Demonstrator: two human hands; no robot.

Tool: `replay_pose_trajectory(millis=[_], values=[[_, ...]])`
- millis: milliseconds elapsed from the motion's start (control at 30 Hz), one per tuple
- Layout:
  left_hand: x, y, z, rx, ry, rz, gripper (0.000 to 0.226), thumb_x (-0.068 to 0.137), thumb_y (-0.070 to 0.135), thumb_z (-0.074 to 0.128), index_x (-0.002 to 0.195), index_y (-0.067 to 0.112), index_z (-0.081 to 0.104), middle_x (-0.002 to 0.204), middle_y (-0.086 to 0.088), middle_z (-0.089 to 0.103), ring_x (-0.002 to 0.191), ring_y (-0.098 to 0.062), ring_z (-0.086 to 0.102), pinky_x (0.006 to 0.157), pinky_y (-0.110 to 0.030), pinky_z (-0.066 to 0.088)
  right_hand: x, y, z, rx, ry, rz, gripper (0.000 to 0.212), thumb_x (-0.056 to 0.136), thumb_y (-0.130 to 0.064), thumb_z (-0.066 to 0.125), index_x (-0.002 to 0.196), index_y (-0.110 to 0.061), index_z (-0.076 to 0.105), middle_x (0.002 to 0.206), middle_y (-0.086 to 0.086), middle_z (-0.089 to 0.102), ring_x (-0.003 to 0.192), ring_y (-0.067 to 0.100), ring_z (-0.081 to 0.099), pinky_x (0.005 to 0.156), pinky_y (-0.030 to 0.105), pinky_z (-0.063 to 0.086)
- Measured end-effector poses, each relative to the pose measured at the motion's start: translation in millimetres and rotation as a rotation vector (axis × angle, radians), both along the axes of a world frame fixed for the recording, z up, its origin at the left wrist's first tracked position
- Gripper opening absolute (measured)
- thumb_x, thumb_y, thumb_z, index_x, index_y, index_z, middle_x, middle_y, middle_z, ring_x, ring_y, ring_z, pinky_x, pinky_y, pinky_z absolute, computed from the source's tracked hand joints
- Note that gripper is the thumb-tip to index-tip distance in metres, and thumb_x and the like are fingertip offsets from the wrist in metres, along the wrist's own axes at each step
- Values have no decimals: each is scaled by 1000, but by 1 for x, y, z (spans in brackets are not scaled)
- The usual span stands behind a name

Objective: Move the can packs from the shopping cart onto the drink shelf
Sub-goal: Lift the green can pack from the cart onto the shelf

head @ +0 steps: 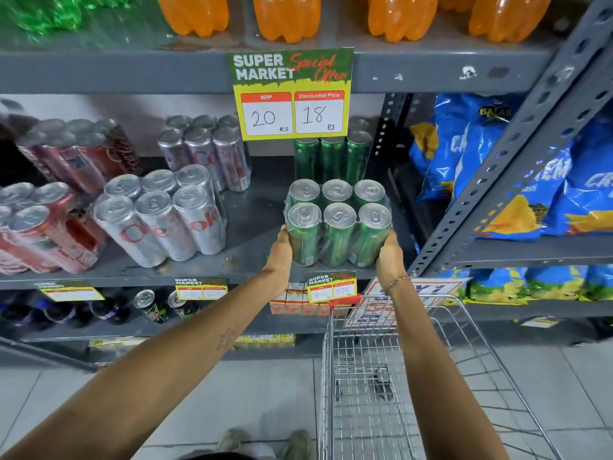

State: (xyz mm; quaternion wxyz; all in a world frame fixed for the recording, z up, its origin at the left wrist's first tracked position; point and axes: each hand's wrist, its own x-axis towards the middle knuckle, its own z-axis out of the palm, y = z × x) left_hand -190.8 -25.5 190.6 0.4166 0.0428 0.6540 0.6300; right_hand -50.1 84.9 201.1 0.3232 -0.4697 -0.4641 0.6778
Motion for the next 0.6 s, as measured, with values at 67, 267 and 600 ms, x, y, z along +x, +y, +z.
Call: replay_pose_trajectory(millis=[67,267,600], values=[[2,-2,5,11,24,-21,47,101,37,21,133,16,49,144,-10,48,135,-22,41,118,-42,25,-1,1,-2,-22,-1,14,38,92,-42,28,84,-28,62,95,-1,64,81,6,60,80,27,47],[5,-5,9,18,36,-34,44,100,39,23,126,21,53,144,-8,48,134,-20,42,118,-43,26,2,4,-7,-9,3,-2,39,90,-44,29,76,-30,64,77,-13,69,69,0,65,63,21,48],[6,-6,11,-8,34,-22,50,100,41,22,136,16,47,146,-8,46,137,-20,38,119,-41,23,0,4,-10,-33,16,3,43,89,-51,26,87,-28,62,91,-5,65,83,3,61,77,25,48]])
